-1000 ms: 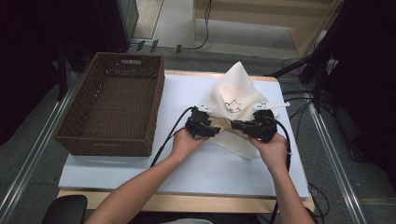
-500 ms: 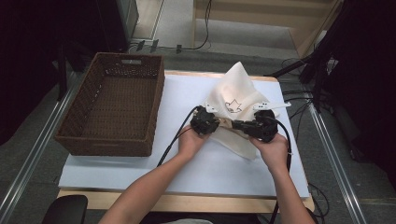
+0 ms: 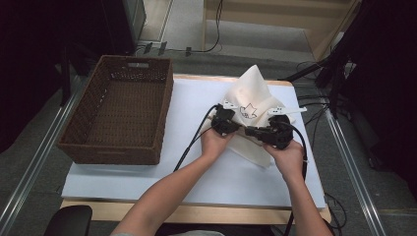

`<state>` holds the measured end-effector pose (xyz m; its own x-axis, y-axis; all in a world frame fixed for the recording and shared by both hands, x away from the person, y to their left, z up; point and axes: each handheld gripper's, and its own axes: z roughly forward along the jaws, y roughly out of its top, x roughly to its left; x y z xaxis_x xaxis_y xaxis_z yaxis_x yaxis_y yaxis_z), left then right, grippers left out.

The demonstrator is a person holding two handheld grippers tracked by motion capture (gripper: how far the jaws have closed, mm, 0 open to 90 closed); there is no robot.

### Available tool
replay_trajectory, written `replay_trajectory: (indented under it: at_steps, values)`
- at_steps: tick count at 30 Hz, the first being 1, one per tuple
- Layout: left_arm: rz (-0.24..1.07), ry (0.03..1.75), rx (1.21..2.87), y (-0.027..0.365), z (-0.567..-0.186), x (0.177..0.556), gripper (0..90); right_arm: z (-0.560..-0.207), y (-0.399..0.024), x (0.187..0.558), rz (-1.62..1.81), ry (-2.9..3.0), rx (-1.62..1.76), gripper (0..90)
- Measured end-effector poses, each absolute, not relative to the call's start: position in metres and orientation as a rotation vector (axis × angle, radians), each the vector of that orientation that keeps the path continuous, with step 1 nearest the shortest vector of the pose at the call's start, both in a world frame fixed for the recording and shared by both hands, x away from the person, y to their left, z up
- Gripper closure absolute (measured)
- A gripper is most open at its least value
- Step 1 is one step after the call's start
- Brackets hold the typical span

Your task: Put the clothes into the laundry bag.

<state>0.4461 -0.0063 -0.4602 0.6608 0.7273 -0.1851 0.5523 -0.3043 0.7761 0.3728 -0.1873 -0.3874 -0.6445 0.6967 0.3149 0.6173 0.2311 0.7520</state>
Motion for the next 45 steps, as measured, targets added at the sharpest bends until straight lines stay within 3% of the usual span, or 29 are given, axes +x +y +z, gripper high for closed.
replay_trajectory:
  at_steps: [14,18,28,41,43,45]
  values:
    - [0.215,0.991,2.057,-0.006,-0.475,0.455,77.9,-0.39,-0.195,0.373,1.409,2.384,1.303,89.0]
    - [0.161,0.974,2.057,-0.002,-0.47,0.45,65.3,-0.39,-0.195,0.374,1.405,2.375,1.299,88.9]
    - [0.122,0.929,2.042,0.027,-0.45,0.43,53.8,-0.394,-0.196,0.375,1.386,2.38,1.294,88.6]
    - [0.136,0.951,2.066,0.076,-0.439,0.413,54.2,-0.415,-0.184,0.381,1.28,2.458,1.304,88.4]
    - [0.117,0.943,2.075,0.077,-0.44,0.413,56.4,-0.416,-0.183,0.381,1.276,2.457,1.305,88.4]
    - [0.108,0.943,2.09,0.075,-0.443,0.414,71.1,-0.419,-0.18,0.385,1.28,2.457,1.3,88.4]
